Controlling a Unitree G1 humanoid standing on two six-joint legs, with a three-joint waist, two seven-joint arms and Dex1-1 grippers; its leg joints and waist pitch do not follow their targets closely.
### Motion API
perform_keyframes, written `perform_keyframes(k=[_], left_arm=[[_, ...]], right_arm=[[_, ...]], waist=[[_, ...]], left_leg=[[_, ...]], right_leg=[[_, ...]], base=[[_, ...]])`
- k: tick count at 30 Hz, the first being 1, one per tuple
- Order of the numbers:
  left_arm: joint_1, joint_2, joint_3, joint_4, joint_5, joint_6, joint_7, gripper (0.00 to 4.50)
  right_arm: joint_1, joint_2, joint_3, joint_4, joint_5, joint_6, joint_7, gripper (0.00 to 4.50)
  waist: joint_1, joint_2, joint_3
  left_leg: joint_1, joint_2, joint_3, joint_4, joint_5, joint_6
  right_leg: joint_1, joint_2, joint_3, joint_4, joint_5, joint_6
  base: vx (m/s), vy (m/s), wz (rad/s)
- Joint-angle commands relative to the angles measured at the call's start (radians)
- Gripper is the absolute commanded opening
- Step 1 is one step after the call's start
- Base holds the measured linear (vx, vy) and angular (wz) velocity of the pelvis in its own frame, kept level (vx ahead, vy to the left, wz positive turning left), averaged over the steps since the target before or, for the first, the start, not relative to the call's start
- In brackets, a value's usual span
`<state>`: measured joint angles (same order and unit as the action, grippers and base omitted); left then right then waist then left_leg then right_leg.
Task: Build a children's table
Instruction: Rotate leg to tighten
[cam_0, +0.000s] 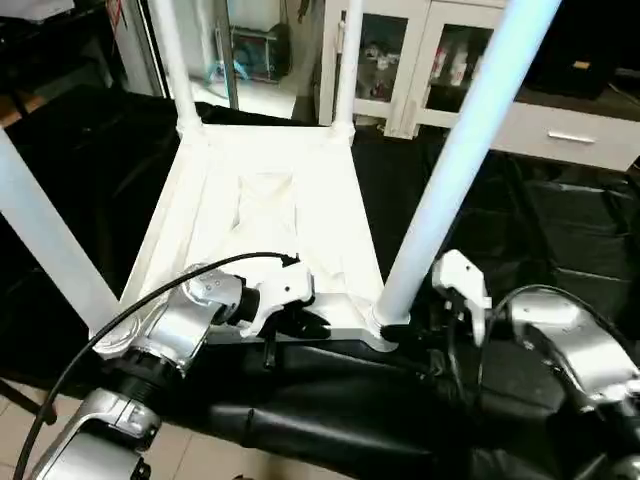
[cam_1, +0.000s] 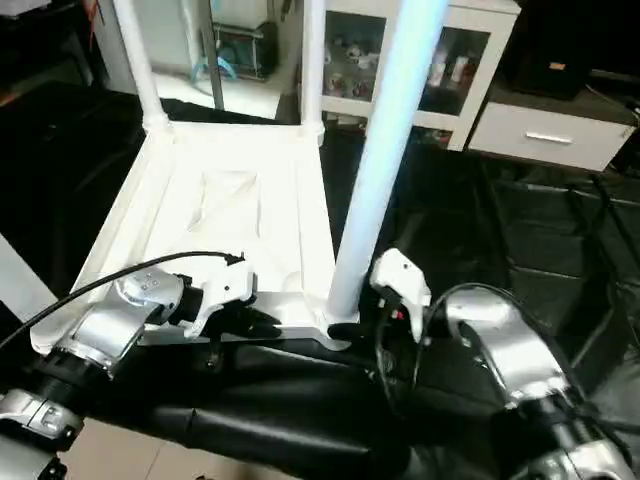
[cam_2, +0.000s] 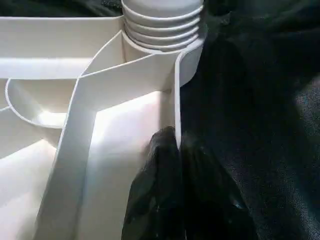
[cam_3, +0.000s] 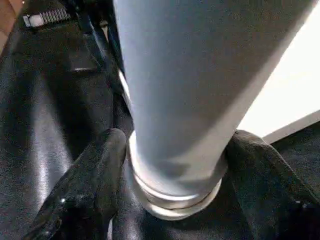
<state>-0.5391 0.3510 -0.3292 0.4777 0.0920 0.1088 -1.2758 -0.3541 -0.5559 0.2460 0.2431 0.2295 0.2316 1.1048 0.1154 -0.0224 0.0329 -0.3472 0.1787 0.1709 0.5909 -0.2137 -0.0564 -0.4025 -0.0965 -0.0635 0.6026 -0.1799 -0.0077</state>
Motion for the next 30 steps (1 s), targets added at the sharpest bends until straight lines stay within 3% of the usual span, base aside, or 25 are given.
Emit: perform_keyframes(k=[1, 8, 17, 20, 22, 24, 25, 26, 29, 30], left_arm=[[0.023, 0.001, -0.056, 0.038, 0.016, 0.013, -0.030, 0.00], [0.018, 0.002, -0.059, 0.046, 0.012, 0.012, -0.032, 0.00], [0.011, -0.009, -0.064, 0.075, 0.016, 0.006, -0.024, 0.00], [0.007, -0.020, -0.054, 0.088, 0.021, 0.012, 0.017, 0.00], [-0.006, -0.067, -0.021, 0.126, 0.005, 0.039, 0.096, 0.00], [-0.015, -0.090, -0.009, 0.144, -0.001, 0.053, 0.126, 0.00], [-0.025, -0.107, -0.005, 0.161, 0.001, 0.065, 0.150, 0.00], [-0.037, -0.119, -0.007, 0.180, 0.010, 0.065, 0.171, 0.00], [-0.070, -0.147, -0.015, 0.230, 0.040, 0.068, 0.231, 0.00], [-0.100, -0.173, -0.021, 0.269, 0.060, 0.077, 0.276, 0.00]], right_arm=[[-0.015, 0.011, 0.017, 0.019, -0.013, -0.003, 0.020, 3.08], [-0.044, 0.033, 0.017, 0.071, -0.017, -0.028, 0.027, 2.68], [-0.028, 0.047, 0.011, 0.076, -0.020, -0.037, 0.036, 2.66], [-0.024, 0.070, -0.014, 0.088, -0.023, -0.040, -0.027, 2.66], [-0.028, 0.150, -0.080, 0.145, -0.038, -0.032, -0.229, 2.66], [-0.022, 0.191, -0.109, 0.155, -0.033, -0.009, -0.316, 2.65], [-0.013, 0.220, -0.123, 0.150, -0.036, -0.004, -0.374, 2.64], [-0.006, 0.246, -0.136, 0.144, -0.036, 0.011, -0.423, 2.64], [0.006, 0.305, -0.156, 0.134, -0.062, 0.031, -0.554, 2.63], [0.012, 0.351, -0.171, 0.125, -0.083, 0.057, -0.651, 2.63]], waist=[[0.001, -0.008, -0.051], [0.000, -0.005, -0.050], [-0.001, -0.005, -0.048], [-0.001, -0.005, -0.047], [-0.006, -0.005, -0.037], [-0.010, -0.006, -0.034], [-0.018, -0.004, -0.033], [-0.018, 0.003, -0.033], [-0.025, 0.000, -0.033], [-0.026, 0.006, -0.034]], left_leg=[[0.002, 0.049, -0.008, -0.070, -0.118, 0.060], [0.001, 0.050, -0.008, -0.071, -0.133, 0.056], [0.002, 0.050, -0.009, -0.075, -0.160, 0.038], [0.001, 0.050, -0.009, -0.076, -0.169, 0.035], [0.003, 0.046, -0.010, -0.085, -0.249, 0.007], [0.006, 0.043, -0.015, -0.088, -0.292, -0.015], [0.003, 0.042, -0.023, -0.094, -0.327, -0.029], [0.008, 0.043, -0.024, -0.095, -0.338, -0.032], [0.014, 0.039, -0.026, -0.096, -0.371, -0.034], [0.014, 0.039, -0.028, -0.097, -0.370, -0.037]], right_leg=[[0.053, -0.058, 0.041, -0.050, -0.076, -0.257], [0.053, -0.059, 0.041, -0.053, -0.103, -0.256], [0.052, -0.058, 0.041, -0.058, -0.142, -0.241], [0.052, -0.059, 0.042, -0.059, -0.154, -0.239], [0.047, -0.060, 0.042, -0.076, -0.289, -0.206], [0.046, -0.061, 0.039, -0.086, -0.394, -0.173], [0.045, -0.064, 0.037, -0.095, -0.501, -0.119], [0.040, -0.063, 0.038, -0.100, -0.515, -0.109], [0.031, -0.060, 0.036, -0.112, -0.569, -0.075], [0.032, -0.062, 0.036, -0.111, -0.566, -0.074]], base=[[0.000, 0.000, 0.00], [0.000, 0.000, 0.00], [0.000, 0.000, 0.00], [0.000, 0.000, 0.00], [0.000, 0.000, 0.00], [0.000, 0.000, 0.00], [0.000, 0.000, 0.00], [0.000, 0.000, 0.00], [0.000, 0.000, 0.00], [0.000, 0.000, 0.00]])
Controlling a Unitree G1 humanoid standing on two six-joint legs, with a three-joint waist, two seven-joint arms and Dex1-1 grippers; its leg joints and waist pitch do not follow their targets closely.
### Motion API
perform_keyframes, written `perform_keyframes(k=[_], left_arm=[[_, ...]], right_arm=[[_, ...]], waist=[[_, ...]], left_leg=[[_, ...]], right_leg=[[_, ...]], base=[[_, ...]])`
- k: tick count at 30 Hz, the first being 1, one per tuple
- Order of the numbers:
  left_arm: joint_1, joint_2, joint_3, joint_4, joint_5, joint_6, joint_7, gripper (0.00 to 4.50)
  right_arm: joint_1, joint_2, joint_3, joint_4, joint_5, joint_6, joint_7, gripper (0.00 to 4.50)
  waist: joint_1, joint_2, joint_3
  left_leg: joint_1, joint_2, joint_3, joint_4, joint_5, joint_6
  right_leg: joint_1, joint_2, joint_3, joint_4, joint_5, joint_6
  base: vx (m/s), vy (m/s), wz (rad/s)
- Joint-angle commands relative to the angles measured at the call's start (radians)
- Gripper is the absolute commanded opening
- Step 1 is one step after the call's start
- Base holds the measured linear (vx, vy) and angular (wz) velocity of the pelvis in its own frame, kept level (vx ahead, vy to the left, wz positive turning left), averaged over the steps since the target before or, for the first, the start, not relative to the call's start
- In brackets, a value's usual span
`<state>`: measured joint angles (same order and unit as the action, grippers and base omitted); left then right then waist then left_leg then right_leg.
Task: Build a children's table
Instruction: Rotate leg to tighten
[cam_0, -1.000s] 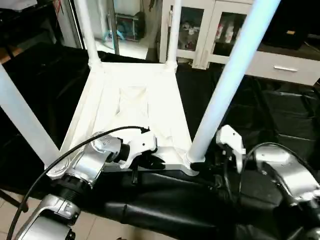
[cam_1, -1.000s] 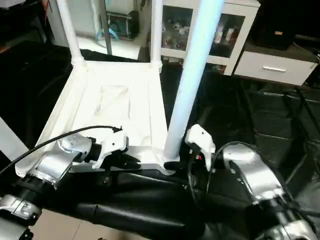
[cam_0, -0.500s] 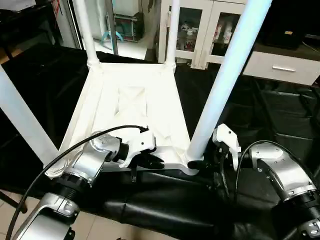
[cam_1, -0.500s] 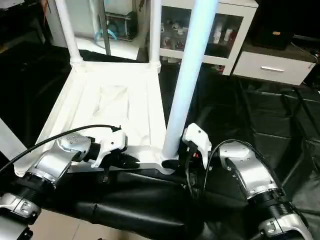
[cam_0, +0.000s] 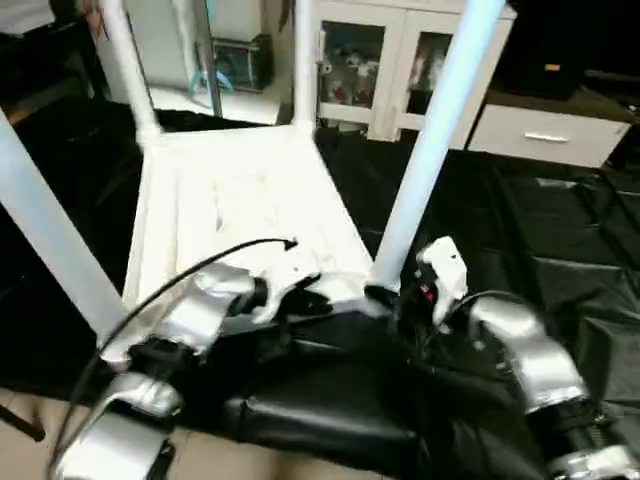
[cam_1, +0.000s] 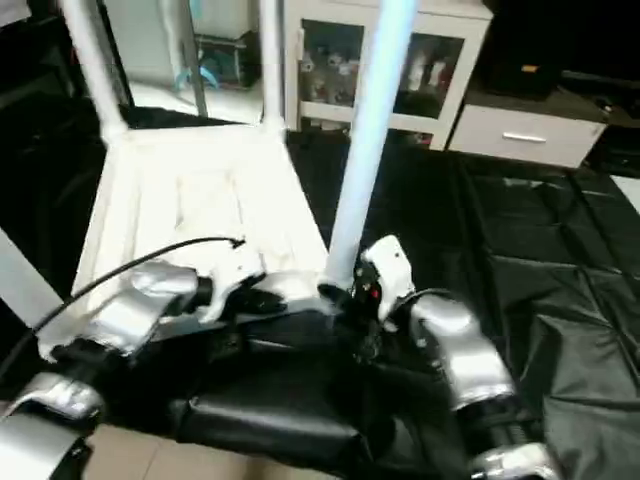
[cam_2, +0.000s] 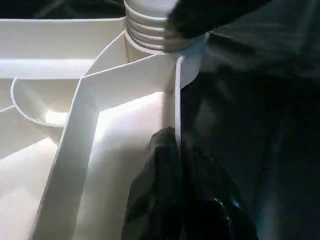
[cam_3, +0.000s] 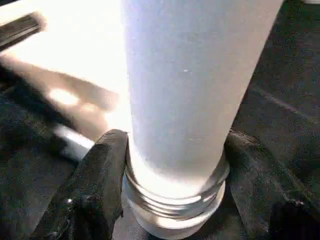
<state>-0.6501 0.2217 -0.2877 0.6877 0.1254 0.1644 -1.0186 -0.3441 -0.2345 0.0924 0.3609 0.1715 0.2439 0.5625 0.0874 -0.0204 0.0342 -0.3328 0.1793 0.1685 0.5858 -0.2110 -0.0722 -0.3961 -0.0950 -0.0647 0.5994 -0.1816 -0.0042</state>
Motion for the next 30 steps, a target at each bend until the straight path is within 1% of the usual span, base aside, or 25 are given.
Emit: perform_keyframes(k=[1, 2, 3, 4, 6, 7, 9, 11, 12, 13, 15, 16, 17, 18, 19, 20, 21, 22, 23, 24, 25, 27, 28, 29, 30], left_arm=[[-0.001, -0.055, -0.064, 0.074, 0.033, 0.025, 0.039, 0.00], [-0.012, -0.065, -0.064, 0.088, 0.038, 0.032, 0.059, 0.00], [-0.019, -0.071, -0.063, 0.099, 0.043, 0.032, 0.073, 0.00], [-0.035, -0.086, -0.060, 0.125, 0.053, 0.034, 0.109, 0.00], [-0.061, -0.108, -0.051, 0.161, 0.063, 0.043, 0.167, 0.00], [-0.074, -0.118, -0.044, 0.177, 0.064, 0.047, 0.188, 0.00], [-0.091, -0.127, -0.038, 0.204, 0.069, 0.041, 0.214, 0.00], [-0.105, -0.133, -0.034, 0.231, 0.077, 0.030, 0.242, 0.00], [-0.109, -0.133, -0.035, 0.240, 0.078, 0.022, 0.242, 0.00], [-0.107, -0.130, -0.035, 0.237, 0.077, 0.020, 0.236, 0.00], [-0.106, -0.128, -0.034, 0.239, 0.077, 0.016, 0.230, 0.00], [-0.103, -0.122, -0.034, 0.236, 0.077, 0.013, 0.224, 0.00], [-0.098, -0.112, -0.037, 0.235, 0.078, 0.009, 0.214, 0.00], [-0.091, -0.101, -0.039, 0.233, 0.077, 0.001, 0.205, 0.00], [-0.091, -0.100, -0.039, 0.233, 0.077, 0.001, 0.204, 0.00], [-0.090, -0.097, -0.040, 0.234, 0.076, -0.003, 0.202, 0.00], [-0.083, -0.084, -0.043, 0.228, 0.074, -0.015, 0.186, 0.00], [-0.083, -0.084, -0.043, 0.228, 0.074, -0.015, 0.186, 0.00], [-0.080, -0.078, -0.045, 0.223, 0.074, -0.020, 0.179, 0.00], [-0.072, -0.070, -0.048, 0.207, 0.071, -0.024, 0.161, 0.00], [-0.061, -0.059, -0.053, 0.186, 0.067, -0.033, 0.133, 0.00], [-0.055, -0.054, -0.055, 0.174, 0.064, -0.039, 0.117, 0.00], [-0.037, -0.038, -0.066, 0.143, 0.057, -0.046, 0.076, 0.00], [-0.037, -0.038, -0.066, 0.143, 0.057, -0.046, 0.076, 0.00], [-0.025, -0.030, -0.071, 0.126, 0.051, -0.043, 0.050, 0.00]], right_arm=[[0.003, 0.048, -0.023, 0.002, -0.032, 0.056, -0.144, 2.63], [0.004, 0.065, -0.030, -0.001, -0.040, 0.068, -0.182, 2.63], [0.003, 0.075, -0.035, 0.000, -0.045, 0.074, -0.203, 2.63], [-0.001, 0.099, -0.045, 0.007, -0.064, 0.089, -0.266, 2.63], [-0.007, 0.135, -0.059, 0.013, -0.101, 0.117, -0.391, 2.63], [-0.011, 0.149, -0.061, 0.011, -0.123, 0.129, -0.448, 2.63], [-0.019, 0.164, -0.051, 0.014, -0.162, 0.127, -0.511, 2.62], [-0.025, 0.177, -0.036, 0.021, -0.193, 0.118, -0.544, 2.62], [-0.034, 0.184, -0.029, 0.023, -0.188, 0.095, -0.528, 2.62], [-0.038, 0.189, -0.034, 0.021, -0.178, 0.084, -0.521, 2.62], [-0.041, 0.194, -0.041, 0.015, -0.173, 0.080, -0.524, 2.62], [-0.045, 0.198, -0.049, 0.006, -0.144, 0.065, -0.484, 2.62], [-0.043, 0.197, -0.056, -0.017, -0.128, 0.038, -0.463, 3.18], [-0.034, 0.192, -0.063, -0.055, -0.095, 0.019, -0.419, 3.32], [-0.034, 0.191, -0.063, -0.058, -0.093, 0.019, -0.417, 3.32], [-0.029, 0.189, -0.064, -0.074, -0.085, 0.024, -0.410, 3.31], [-0.016, 0.169, -0.064, -0.118, -0.058, 0.049, -0.365, 3.50], [-0.016, 0.169, -0.064, -0.118, -0.058, 0.049, -0.365, 3.65], [-0.011, 0.161, -0.065, -0.132, -0.052, 0.057, -0.354, 3.65], [0.000, 0.142, -0.066, -0.159, -0.025, 0.078, -0.308, 3.78], [0.013, 0.120, -0.071, -0.188, 0.006, 0.100, -0.253, 3.84], [0.019, 0.109, -0.074, -0.202, 0.024, 0.111, -0.220, 4.08], [0.040, 0.050, -0.052, -0.235, 0.056, 0.130, -0.097, 4.17], [0.040, 0.050, -0.052, -0.235, 0.056, 0.130, -0.097, 4.22], [0.056, 0.011, -0.034, -0.255, 0.077, 0.138, -0.017, 4.36]], waist=[[-0.003, 0.007, -0.036], [-0.003, 0.006, -0.038], [-0.001, 0.006, -0.038], [-0.005, 0.007, -0.036], [-0.006, 0.011, -0.035], [-0.007, 0.008, -0.037], [-0.005, 0.009, -0.038], [-0.005, 0.010, -0.038], [-0.002, 0.005, -0.037], [-0.001, 0.008, -0.037], [-0.002, 0.008, -0.038], [-0.001, 0.007, -0.039], [0.001, 0.015, -0.039], [0.000, 0.016, -0.040], [0.000, 0.013, -0.041], [0.001, 0.012, -0.041], [0.002, 0.015, -0.041], [0.003, 0.014, -0.042], [0.002, 0.013, -0.042], [0.003, 0.014, -0.040], [0.004, 0.014, -0.040], [0.005, 0.015, -0.040], [0.004, 0.016, -0.042], [0.007, 0.015, -0.042], [0.006, 0.012, -0.042]], left_leg=[[-0.004, 0.039, -0.027, -0.095, -0.371, -0.025], [-0.003, 0.039, -0.026, -0.097, -0.367, -0.029], [-0.002, 0.042, -0.025, -0.098, -0.363, -0.028], [-0.004, 0.041, -0.025, -0.099, -0.366, -0.028], [0.002, 0.039, -0.024, -0.100, -0.387, -0.042], [0.002, 0.038, -0.024, -0.100, -0.389, -0.041], [0.005, 0.039, -0.023, -0.101, -0.388, -0.042], [0.005, 0.038, -0.021, -0.101, -0.385, -0.042], [0.005, 0.039, -0.020, -0.101, -0.385, -0.032], [0.005, 0.039, -0.019, -0.101, -0.384, -0.030], [-0.001, 0.039, -0.018, -0.102, -0.354, -0.022], [-0.001, 0.039, -0.017, -0.101, -0.350, -0.017], [-0.001, 0.040, -0.018, -0.101, -0.336, -0.016], [-0.001, 0.040, -0.016, -0.100, -0.330, -0.013], [-0.004, 0.040, -0.016, -0.100, -0.323, -0.009], [-0.005, 0.041, -0.015, -0.099, -0.305, -0.003], [-0.006, 0.041, -0.014, -0.098, -0.289, 0.001], [-0.008, 0.041, -0.013, -0.098, -0.277, 0.004], [-0.010, 0.040, -0.013, -0.098, -0.265, 0.009], [-0.010, 0.041, -0.012, -0.099, -0.262, 0.011], [-0.009, 0.041, -0.013, -0.101, -0.265, 0.016], [-0.009, 0.045, -0.013, -0.101, -0.259, 0.021], [-0.010, 0.046, -0.013, -0.101, -0.255, 0.022], [-0.010, 0.048, -0.012, -0.099, -0.235, 0.027], [-0.015, 0.048, -0.012, -0.098, -0.221, 0.036]], right_leg=[[0.028, -0.060, 0.035, -0.110, -0.548, -0.075], [0.027, -0.059, 0.035, -0.109, -0.516, -0.079], [0.027, -0.059, 0.037, -0.107, -0.472, -0.093], [0.026, -0.057, 0.038, -0.106, -0.460, -0.098], [0.022, -0.055, 0.040, -0.105, -0.447, -0.104], [0.024, -0.054, 0.039, -0.105, -0.441, -0.104], [0.023, -0.055, 0.041, -0.104, -0.405, -0.111], [0.022, -0.055, 0.042, -0.104, -0.388, -0.115], [0.023, -0.056, 0.044, -0.102, -0.372, -0.120], [0.023, -0.057, 0.045, -0.102, -0.368, -0.122], [0.030, -0.057, 0.046, -0.099, -0.333, -0.129], [0.030, -0.057, 0.046, -0.098, -0.325, -0.132], [0.031, -0.059, 0.047, -0.097, -0.308, -0.138], [0.033, -0.058, 0.048, -0.097, -0.295, -0.145], [0.036, -0.058, 0.047, -0.096, -0.287, -0.147], [0.036, -0.057, 0.047, -0.093, -0.274, -0.153], [0.038, -0.056, 0.048, -0.092, -0.256, -0.159], [0.041, -0.057, 0.048, -0.090, -0.245, -0.161], [0.042, -0.056, 0.047, -0.089, -0.241, -0.162], [0.041, -0.057, 0.047, -0.093, -0.266, -0.156], [0.044, -0.057, 0.046, -0.095, -0.278, -0.153], [0.043, -0.058, 0.047, -0.095, -0.279, -0.155], [0.045, -0.056, 0.046, -0.094, -0.261, -0.159], [0.047, -0.057, 0.047, -0.091, -0.225, -0.169], [0.050, -0.056, 0.046, -0.086, -0.195, -0.181]], base=[[0.000, 0.000, 0.00], [0.000, 0.000, 0.00], [0.000, 0.000, 0.00], [0.000, 0.000, 0.00], [0.000, 0.000, 0.00], [0.000, 0.000, 0.00], [0.000, 0.000, 0.00], [0.000, 0.000, 0.00], [0.000, 0.000, 0.00], [0.000, 0.000, 0.00], [0.000, 0.000, 0.00], [0.000, 0.000, 0.00], [0.000, 0.000, 0.00], [0.000, 0.000, 0.00], [0.000, 0.000, 0.00], [0.000, 0.000, 0.00], [0.000, 0.000, 0.00], [0.000, 0.000, 0.00], [0.000, 0.000, 0.00], [0.000, 0.000, 0.00], [0.000, 0.000, 0.00], [0.000, 0.000, 0.00], [0.000, 0.000, 0.00], [0.000, 0.000, 0.00], [0.000, 0.000, 0.00]])
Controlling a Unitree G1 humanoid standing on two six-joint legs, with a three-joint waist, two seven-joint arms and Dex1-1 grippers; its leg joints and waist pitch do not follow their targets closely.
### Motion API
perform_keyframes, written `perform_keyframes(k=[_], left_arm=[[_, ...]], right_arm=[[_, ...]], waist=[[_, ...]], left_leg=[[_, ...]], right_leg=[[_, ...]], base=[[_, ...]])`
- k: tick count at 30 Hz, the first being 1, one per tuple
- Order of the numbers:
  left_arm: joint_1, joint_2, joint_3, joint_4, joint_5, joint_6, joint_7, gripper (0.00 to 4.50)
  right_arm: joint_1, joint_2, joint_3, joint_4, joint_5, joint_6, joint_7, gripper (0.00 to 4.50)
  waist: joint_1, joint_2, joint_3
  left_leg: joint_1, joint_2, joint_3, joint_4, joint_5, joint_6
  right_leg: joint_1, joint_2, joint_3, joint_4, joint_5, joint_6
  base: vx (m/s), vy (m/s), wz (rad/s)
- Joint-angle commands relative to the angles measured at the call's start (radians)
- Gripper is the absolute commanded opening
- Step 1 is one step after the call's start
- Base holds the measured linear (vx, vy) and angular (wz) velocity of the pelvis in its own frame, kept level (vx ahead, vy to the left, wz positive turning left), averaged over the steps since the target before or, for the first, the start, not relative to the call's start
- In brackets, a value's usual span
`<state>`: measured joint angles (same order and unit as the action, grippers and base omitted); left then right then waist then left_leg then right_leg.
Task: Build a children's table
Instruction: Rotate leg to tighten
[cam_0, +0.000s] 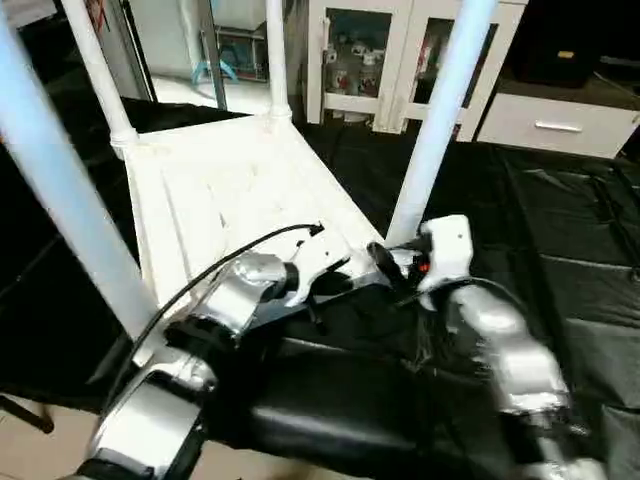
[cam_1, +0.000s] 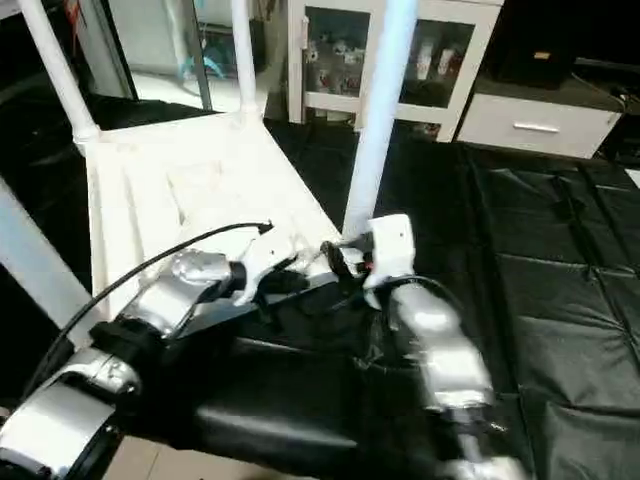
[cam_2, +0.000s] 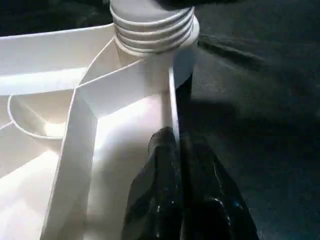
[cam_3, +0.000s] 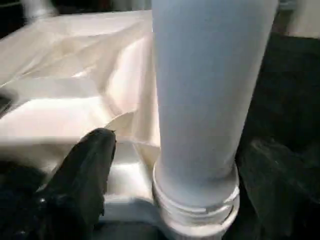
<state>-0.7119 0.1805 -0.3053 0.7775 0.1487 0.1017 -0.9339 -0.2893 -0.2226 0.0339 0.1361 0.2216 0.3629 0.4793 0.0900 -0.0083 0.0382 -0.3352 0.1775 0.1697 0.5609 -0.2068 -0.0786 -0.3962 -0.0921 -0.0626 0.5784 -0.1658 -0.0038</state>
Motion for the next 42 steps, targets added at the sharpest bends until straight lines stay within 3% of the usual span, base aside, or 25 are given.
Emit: perform_keyframes(k=[1, 2, 5, 6, 7, 8, 9, 13, 15, 18, 25, 31, 42], left_arm=[[0.044, 0.017, -0.058, 0.025, 0.024, 0.022, -0.052, 0.00], [0.055, 0.030, -0.066, 0.006, 0.021, 0.024, -0.081, 0.00], [0.102, 0.093, -0.101, -0.089, 0.002, 0.029, -0.216, 0.00], [0.115, 0.111, -0.109, -0.117, -0.006, 0.030, -0.256, 0.00], [0.125, 0.125, -0.115, -0.140, -0.013, 0.028, -0.286, 0.00], [0.137, 0.142, -0.122, -0.172, -0.017, 0.045, -0.315, 0.00], [0.150, 0.161, -0.130, -0.203, -0.022, 0.058, -0.346, 0.00], [0.179, 0.202, -0.145, -0.273, -0.031, 0.098, -0.401, 0.00], [0.181, 0.204, -0.141, -0.275, -0.032, 0.097, -0.395, 0.00], [0.189, 0.210, -0.141, -0.292, -0.035, 0.112, -0.400, 0.00], [0.180, 0.215, -0.135, -0.301, -0.039, 0.131, -0.401, 0.00], [0.169, 0.211, -0.130, -0.280, -0.035, 0.124, -0.383, 0.00], [0.164, 0.197, -0.139, -0.251, -0.035, 0.124, -0.387, 0.00]], right_arm=[[0.012, -0.029, 0.036, -0.045, 0.042, 0.025, 0.120, 4.36], [0.028, -0.068, 0.052, -0.065, 0.059, 0.028, 0.186, 4.36], [0.065, -0.203, 0.096, -0.108, 0.099, 0.033, 0.405, 4.36], [0.063, -0.224, 0.100, -0.100, 0.098, 0.030, 0.434, 4.36], [0.060, -0.235, 0.100, -0.092, 0.098, 0.033, 0.451, 4.36], [0.052, -0.246, 0.100, -0.079, 0.092, 0.022, 0.470, 4.36], [0.044, -0.255, 0.102, -0.067, 0.089, 0.016, 0.488, 4.36], [0.012, -0.274, 0.122, -0.024, 0.074, -0.011, 0.542, 4.36], [0.004, -0.275, 0.133, -0.007, 0.067, -0.023, 0.552, 4.36], [-0.014, -0.283, 0.170, 0.045, 0.037, -0.065, 0.588, 4.36], [-0.056, -0.273, 0.210, 0.132, -0.003, -0.107, 0.632, 4.36], [-0.095, -0.255, 0.214, 0.192, -0.022, -0.147, 0.622, 4.36], [-0.064, -0.238, 0.188, 0.178, 0.015, -0.147, 0.641, 3.35]], waist=[[0.004, 0.002, -0.048], [0.004, -0.012, -0.048], [0.011, -0.004, -0.047], [0.012, -0.018, -0.046], [0.013, -0.013, -0.047], [0.011, -0.021, -0.044], [0.012, -0.022, -0.044], [0.016, -0.017, -0.045], [0.023, -0.013, -0.049], [0.029, -0.013, -0.050], [0.026, -0.014, -0.053], [0.026, -0.005, -0.052], [0.027, 0.003, -0.054]], left_leg=[[-0.011, 0.049, -0.011, -0.071, -0.217, 0.045], [-0.012, 0.050, -0.010, -0.070, -0.198, 0.052], [-0.011, 0.054, -0.011, -0.068, -0.185, 0.072], [-0.012, 0.055, -0.009, -0.068, -0.193, 0.082], [-0.011, 0.056, -0.010, -0.067, -0.193, 0.081], [-0.011, 0.056, -0.008, -0.069, -0.195, 0.079], [-0.010, 0.056, -0.009, -0.070, -0.201, 0.070], [-0.003, 0.057, -0.007, -0.069, -0.190, 0.056], [0.000, 0.055, -0.003, -0.064, -0.151, 0.060], [-0.002, 0.053, -0.002, -0.061, -0.143, 0.063], [-0.004, 0.051, -0.003, -0.058, -0.135, 0.068], [-0.002, 0.052, -0.004, -0.059, -0.169, 0.054], [-0.002, 0.052, -0.003, -0.057, -0.183, 0.054]], right_leg=[[0.048, -0.060, 0.044, -0.063, -0.199, -0.187], [0.050, -0.060, 0.044, -0.061, -0.184, -0.198], [0.052, -0.064, 0.044, -0.057, -0.165, -0.212], [0.051, -0.064, 0.043, -0.056, -0.182, -0.215], [0.050, -0.067, 0.043, -0.055, -0.186, -0.219], [0.046, -0.066, 0.043, -0.060, -0.210, -0.217], [0.046, -0.068, 0.042, -0.060, -0.234, -0.215], [0.041, -0.065, 0.043, -0.055, -0.222, -0.225], [0.040, -0.061, 0.042, -0.045, -0.129, -0.249], [0.046, -0.062, 0.041, -0.041, -0.100, -0.260], [0.051, -0.061, 0.039, -0.039, -0.099, -0.264], [0.051, -0.060, 0.039, -0.041, -0.119, -0.268], [0.051, -0.057, 0.039, -0.040, -0.099, -0.277]], base=[[0.000, 0.000, 0.00], [0.000, 0.000, 0.00], [0.000, 0.000, 0.00], [0.000, 0.000, 0.00], [0.000, 0.000, 0.00], [0.000, 0.000, 0.00], [0.000, 0.000, 0.00], [0.000, 0.000, 0.00], [0.000, 0.000, 0.00], [0.000, 0.000, 0.00], [0.000, 0.000, 0.00], [0.000, 0.000, 0.00], [0.000, 0.000, 0.00]])
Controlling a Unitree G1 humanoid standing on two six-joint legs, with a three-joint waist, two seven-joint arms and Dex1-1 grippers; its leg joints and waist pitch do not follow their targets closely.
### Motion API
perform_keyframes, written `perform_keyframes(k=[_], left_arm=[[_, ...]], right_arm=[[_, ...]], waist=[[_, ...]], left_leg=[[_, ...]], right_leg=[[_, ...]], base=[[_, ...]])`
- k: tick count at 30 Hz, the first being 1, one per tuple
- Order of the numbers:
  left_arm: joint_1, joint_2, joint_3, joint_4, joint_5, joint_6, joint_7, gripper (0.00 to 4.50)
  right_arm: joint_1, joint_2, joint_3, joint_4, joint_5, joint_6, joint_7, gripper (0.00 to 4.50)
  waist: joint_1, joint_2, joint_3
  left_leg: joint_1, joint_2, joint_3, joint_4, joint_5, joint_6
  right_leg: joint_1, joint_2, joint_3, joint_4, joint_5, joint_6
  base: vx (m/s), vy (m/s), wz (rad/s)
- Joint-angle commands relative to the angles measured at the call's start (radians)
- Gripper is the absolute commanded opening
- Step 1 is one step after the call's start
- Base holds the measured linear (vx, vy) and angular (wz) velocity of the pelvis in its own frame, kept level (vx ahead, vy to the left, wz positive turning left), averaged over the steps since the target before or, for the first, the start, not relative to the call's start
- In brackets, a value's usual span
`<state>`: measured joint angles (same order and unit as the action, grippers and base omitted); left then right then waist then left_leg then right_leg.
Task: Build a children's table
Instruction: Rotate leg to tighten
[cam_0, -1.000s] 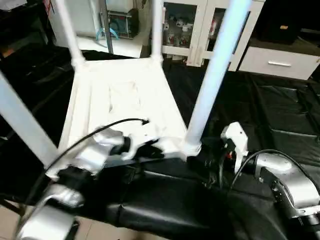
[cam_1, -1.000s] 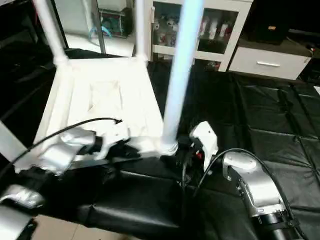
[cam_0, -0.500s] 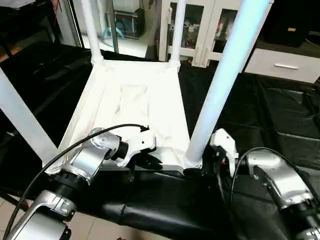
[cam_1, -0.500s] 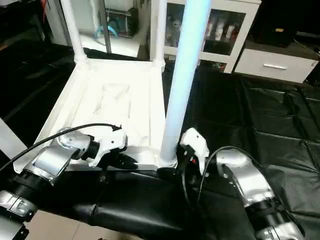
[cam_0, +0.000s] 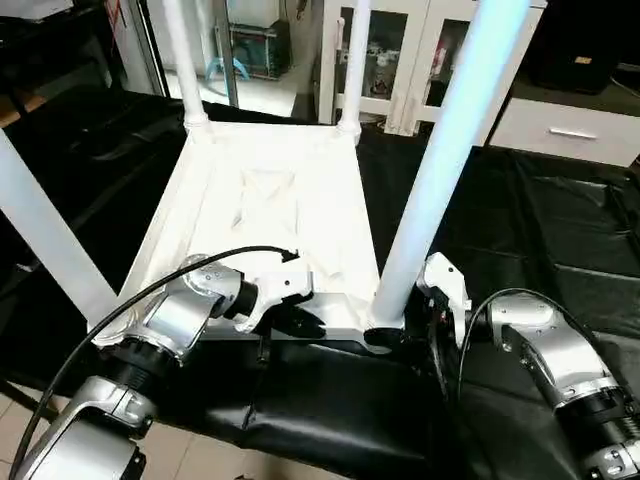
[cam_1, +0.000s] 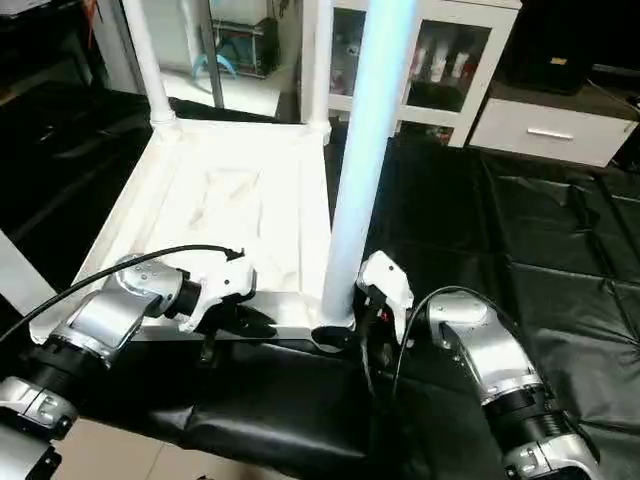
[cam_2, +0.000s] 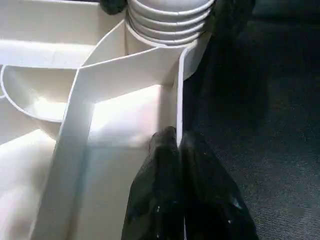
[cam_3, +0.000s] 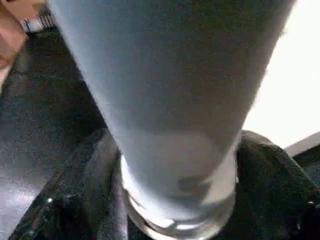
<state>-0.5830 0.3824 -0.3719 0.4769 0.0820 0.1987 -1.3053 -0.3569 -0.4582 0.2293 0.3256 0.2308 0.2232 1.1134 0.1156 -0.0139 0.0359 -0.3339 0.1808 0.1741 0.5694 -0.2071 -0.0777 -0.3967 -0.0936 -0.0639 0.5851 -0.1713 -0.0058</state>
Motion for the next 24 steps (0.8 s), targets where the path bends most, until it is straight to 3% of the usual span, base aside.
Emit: perform_keyframes(k=[1, 3, 6, 10, 12, 13, 14, 15, 18, 21, 24], left_arm=[[0.035, -0.006, -0.073, 0.052, 0.032, 0.026, -0.016, 0.00], [0.037, -0.012, -0.077, 0.058, 0.034, 0.023, -0.013, 0.00], [0.039, -0.021, -0.080, 0.059, 0.031, 0.029, -0.014, 0.00], [0.032, -0.039, -0.069, 0.076, 0.024, 0.039, 0.001, 0.00], [0.022, -0.055, -0.060, 0.100, 0.025, 0.041, 0.025, 0.00], [0.022, -0.055, -0.060, 0.100, 0.025, 0.041, 0.025, 0.00], [0.011, -0.072, -0.049, 0.122, 0.028, 0.046, 0.060, 0.00], [0.007, -0.080, -0.044, 0.129, 0.027, 0.052, 0.073, 0.00], [-0.011, -0.110, -0.031, 0.165, 0.037, 0.050, 0.133, 0.00], [-0.037, -0.148, -0.022, 0.213, 0.052, 0.045, 0.201, 0.00], [-0.074, -0.199, 0.000, 0.279, 0.059, 0.035, 0.304, 0.00]], right_arm=[[0.008, 0.001, -0.010, -0.012, 0.006, -0.007, 0.005, 3.27], [0.023, 0.009, -0.019, -0.020, 0.011, 0.001, -0.010, 3.06], [0.046, 0.019, -0.020, -0.045, 0.022, 0.020, -0.020, 2.85], [0.066, 0.052, -0.033, -0.058, 0.023, 0.033, -0.082, 2.72], [0.069, 0.090, -0.053, -0.050, 0.020, 0.050, -0.154, 2.72], [0.069, 0.090, -0.053, -0.050, 0.020, 0.050, -0.154, 2.71], [0.073, 0.133, -0.073, -0.050, 0.011, 0.061, -0.240, 2.71], [0.074, 0.147, -0.079, -0.054, 0.010, 0.069, -0.266, 2.71], [0.078, 0.197, -0.087, -0.073, -0.002, 0.094, -0.354, 2.71], [0.070, 0.254, -0.086, -0.068, -0.056, 0.124, -0.485, 2.71], [0.042, 0.323, -0.119, -0.015, -0.107, 0.153, -0.669, 2.70]], waist=[[0.001, 0.008, -0.052], [0.000, 0.016, -0.052], [0.000, 0.007, -0.053], [0.000, 0.014, -0.050], [-0.005, 0.018, -0.043], [-0.005, 0.018, -0.043], [-0.009, 0.026, -0.039], [-0.014, 0.022, -0.037], [-0.027, 0.023, -0.037], [-0.032, 0.021, -0.037], [-0.038, 0.022, -0.034]], left_leg=[[-0.003, 0.048, -0.008, -0.065, -0.182, 0.053], [-0.004, 0.047, -0.009, -0.066, -0.189, 0.048], [-0.005, 0.047, -0.008, -0.065, -0.177, 0.056], [-0.005, 0.047, -0.008, -0.068, -0.192, 0.054], [-0.003, 0.046, -0.011, -0.076, -0.264, 0.031], [-0.003, 0.046, -0.011, -0.076, -0.264, 0.031], [0.002, 0.045, -0.014, -0.081, -0.324, 0.011], [0.005, 0.043, -0.018, -0.084, -0.361, -0.002], [0.006, 0.040, -0.024, -0.086, -0.394, -0.010], [0.002, 0.039, -0.027, -0.090, -0.380, -0.007], [0.008, 0.034, -0.028, -0.088, -0.407, -0.016]], right_leg=[[0.052, -0.056, 0.040, -0.047, -0.094, -0.275], [0.053, -0.055, 0.039, -0.047, -0.099, -0.273], [0.054, -0.054, 0.040, -0.048, -0.096, -0.270], [0.051, -0.057, 0.041, -0.056, -0.158, -0.252], [0.047, -0.057, 0.040, -0.069, -0.278, -0.218], [0.047, -0.057, 0.040, -0.069, -0.278, -0.218], [0.042, -0.059, 0.041, -0.080, -0.377, -0.187], [0.040, -0.058, 0.039, -0.087, -0.439, -0.163], [0.035, -0.059, 0.036, -0.100, -0.529, -0.115], [0.035, -0.060, 0.035, -0.105, -0.544, -0.095], [0.025, -0.059, 0.032, -0.113, -0.603, -0.073]], base=[[0.000, 0.000, 0.00], [0.000, 0.000, 0.00], [0.000, 0.000, 0.00], [0.000, 0.000, 0.00], [0.000, 0.000, 0.00], [0.000, 0.000, 0.00], [0.000, 0.000, 0.00], [0.000, 0.000, 0.00], [0.000, 0.000, 0.00], [0.000, 0.000, 0.00], [0.000, 0.000, 0.00]])
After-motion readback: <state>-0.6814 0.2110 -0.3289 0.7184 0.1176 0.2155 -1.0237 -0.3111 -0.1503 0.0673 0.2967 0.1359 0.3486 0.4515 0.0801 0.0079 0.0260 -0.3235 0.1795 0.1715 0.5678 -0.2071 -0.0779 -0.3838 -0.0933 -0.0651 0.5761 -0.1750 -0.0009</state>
